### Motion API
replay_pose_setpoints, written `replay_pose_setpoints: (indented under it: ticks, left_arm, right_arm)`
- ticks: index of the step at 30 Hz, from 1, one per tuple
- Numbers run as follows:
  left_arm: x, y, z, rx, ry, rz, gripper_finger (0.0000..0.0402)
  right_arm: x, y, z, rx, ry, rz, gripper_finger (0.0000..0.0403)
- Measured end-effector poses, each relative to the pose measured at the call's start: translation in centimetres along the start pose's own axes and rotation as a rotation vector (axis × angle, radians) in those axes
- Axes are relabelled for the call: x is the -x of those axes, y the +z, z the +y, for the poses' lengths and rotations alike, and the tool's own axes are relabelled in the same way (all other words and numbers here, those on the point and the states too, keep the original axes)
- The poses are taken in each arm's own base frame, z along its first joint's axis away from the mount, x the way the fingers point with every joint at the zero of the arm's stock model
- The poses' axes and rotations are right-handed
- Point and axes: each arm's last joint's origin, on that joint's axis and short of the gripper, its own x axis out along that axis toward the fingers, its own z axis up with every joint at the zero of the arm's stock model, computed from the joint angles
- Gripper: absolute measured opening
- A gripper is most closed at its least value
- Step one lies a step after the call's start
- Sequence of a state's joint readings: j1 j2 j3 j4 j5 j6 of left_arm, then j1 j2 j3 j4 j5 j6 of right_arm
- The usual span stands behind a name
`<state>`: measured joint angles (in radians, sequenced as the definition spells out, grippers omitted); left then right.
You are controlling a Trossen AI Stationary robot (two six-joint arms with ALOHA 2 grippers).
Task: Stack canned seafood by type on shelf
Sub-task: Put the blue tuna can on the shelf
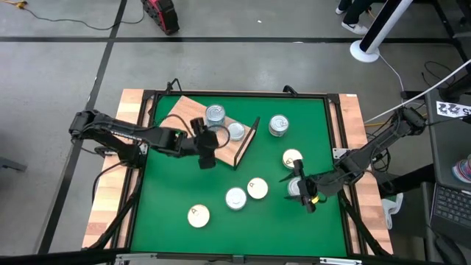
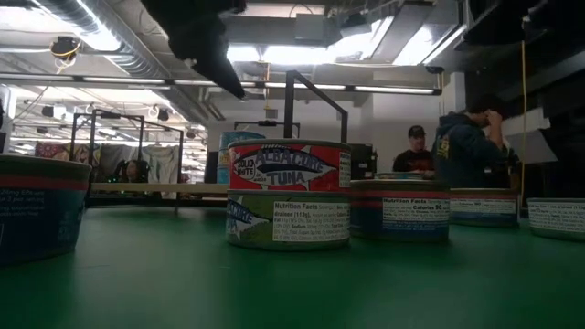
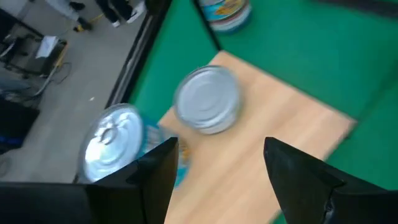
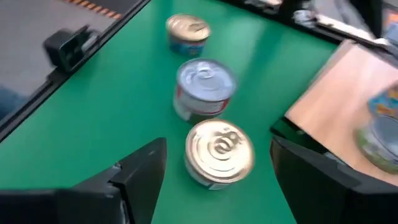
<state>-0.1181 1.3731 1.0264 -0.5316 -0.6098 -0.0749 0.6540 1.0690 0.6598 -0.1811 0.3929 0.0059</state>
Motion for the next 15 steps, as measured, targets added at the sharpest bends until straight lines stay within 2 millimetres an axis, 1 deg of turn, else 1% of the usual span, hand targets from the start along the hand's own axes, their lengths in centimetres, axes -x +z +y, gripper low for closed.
replay_pose_setpoints:
  ticks: [3,7,10,15]
  left_arm:
    - [1.0,0.0,-1.5,0.034,-0.044,-0.027,0.0233]
    - [2.3,0.2,-3.4,0.101,-0.113,-0.094,0.0233]
    - [3.2,0.5,-5.0,0.119,-0.167,-0.153,0.0233]
    - [4.0,1.1,-7.8,0.122,-0.247,-0.257,0.0233]
  right_arm:
    - [-1.2,-0.4,0.6,0.078,0.037,0.037,0.0285]
    - [-2.9,-0.7,1.3,0.168,0.04,0.05,0.0285]
    - [-4.3,-1.0,1.8,0.244,0.022,0.051,0.0285]
    - [-6.6,-2.1,2.1,0.281,-0.002,0.114,0.0285]
